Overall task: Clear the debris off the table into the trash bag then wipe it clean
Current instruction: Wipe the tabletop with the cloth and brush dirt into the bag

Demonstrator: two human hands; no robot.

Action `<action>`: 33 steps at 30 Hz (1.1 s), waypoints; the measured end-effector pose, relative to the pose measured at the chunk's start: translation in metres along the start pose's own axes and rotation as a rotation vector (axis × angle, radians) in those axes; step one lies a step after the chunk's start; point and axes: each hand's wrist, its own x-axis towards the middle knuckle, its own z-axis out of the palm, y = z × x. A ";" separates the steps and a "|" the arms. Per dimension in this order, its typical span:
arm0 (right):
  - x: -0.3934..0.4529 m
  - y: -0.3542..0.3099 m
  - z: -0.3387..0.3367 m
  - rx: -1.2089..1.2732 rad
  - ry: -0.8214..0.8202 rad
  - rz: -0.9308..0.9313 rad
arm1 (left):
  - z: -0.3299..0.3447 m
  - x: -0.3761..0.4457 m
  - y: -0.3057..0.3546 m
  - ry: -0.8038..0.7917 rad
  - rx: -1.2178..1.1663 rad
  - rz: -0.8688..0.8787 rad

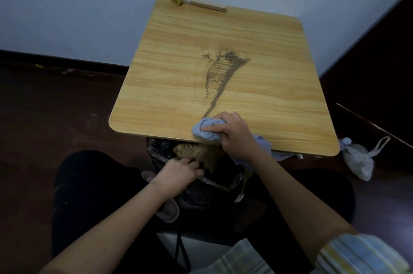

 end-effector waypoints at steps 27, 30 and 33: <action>-0.006 -0.007 -0.001 -0.011 -0.041 0.010 | -0.007 -0.005 0.003 0.010 0.036 -0.010; -0.007 -0.008 -0.001 -0.017 -0.047 0.016 | -0.007 -0.007 0.003 0.006 0.041 -0.015; -0.008 -0.009 -0.002 -0.028 -0.064 0.019 | -0.006 -0.006 0.003 -0.013 0.039 -0.027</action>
